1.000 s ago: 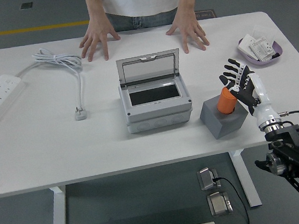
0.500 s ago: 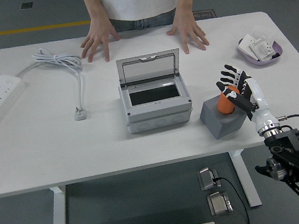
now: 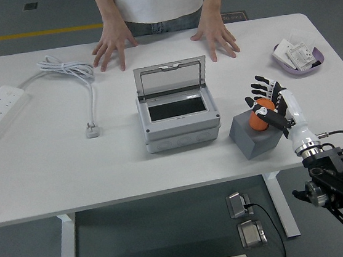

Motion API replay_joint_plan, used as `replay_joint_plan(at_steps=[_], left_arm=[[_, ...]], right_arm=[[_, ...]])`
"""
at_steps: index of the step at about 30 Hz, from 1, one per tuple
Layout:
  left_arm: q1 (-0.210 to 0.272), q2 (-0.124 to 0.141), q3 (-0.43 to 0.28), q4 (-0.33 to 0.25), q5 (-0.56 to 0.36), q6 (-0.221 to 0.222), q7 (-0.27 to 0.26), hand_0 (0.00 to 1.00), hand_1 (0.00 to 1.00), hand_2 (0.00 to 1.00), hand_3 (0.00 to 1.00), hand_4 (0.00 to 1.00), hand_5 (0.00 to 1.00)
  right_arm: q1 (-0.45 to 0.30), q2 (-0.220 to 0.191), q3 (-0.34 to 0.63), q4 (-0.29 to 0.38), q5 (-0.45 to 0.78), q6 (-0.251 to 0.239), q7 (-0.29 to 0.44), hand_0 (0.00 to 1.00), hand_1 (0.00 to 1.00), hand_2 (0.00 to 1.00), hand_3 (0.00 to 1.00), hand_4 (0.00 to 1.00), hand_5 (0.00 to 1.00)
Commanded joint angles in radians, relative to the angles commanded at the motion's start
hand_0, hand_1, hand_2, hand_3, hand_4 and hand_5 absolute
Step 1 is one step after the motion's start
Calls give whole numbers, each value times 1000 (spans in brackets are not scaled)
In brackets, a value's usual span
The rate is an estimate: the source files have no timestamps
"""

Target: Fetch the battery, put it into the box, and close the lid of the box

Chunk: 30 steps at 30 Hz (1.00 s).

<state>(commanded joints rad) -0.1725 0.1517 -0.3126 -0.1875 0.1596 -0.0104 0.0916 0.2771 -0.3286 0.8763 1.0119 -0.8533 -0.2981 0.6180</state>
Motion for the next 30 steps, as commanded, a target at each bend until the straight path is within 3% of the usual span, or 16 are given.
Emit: replay_joint_plan(at_steps=[2, 7, 8, 14, 30], left_arm=[[0, 0, 1, 0, -1, 0, 0, 666, 739, 728, 648, 637, 213], [0, 0, 1, 0, -1, 0, 0, 666, 739, 728, 648, 637, 213], [0, 0, 1, 0, -1, 0, 0, 665, 738, 728, 648, 636, 213], [-1, 0, 4, 0, -2, 0, -1, 660, 738, 728, 648, 637, 211], [1, -1, 4, 0, 0, 0, 0, 650, 737, 728, 648, 638, 210]], right_arm=[[-2, 1, -2, 2, 0, -3, 0, 676, 740, 738, 808, 617, 97], [-4, 2, -4, 7, -1, -7, -1, 676, 740, 738, 808, 617, 97], [-5, 2, -4, 7, -1, -8, -2, 667, 741, 734, 794, 584, 47], [-7, 3, -4, 9, -3, -9, -4, 674, 745, 737, 793, 569, 17], [-14, 12, -25, 24, 7, -18, 0, 672, 743, 739, 789, 553, 12]])
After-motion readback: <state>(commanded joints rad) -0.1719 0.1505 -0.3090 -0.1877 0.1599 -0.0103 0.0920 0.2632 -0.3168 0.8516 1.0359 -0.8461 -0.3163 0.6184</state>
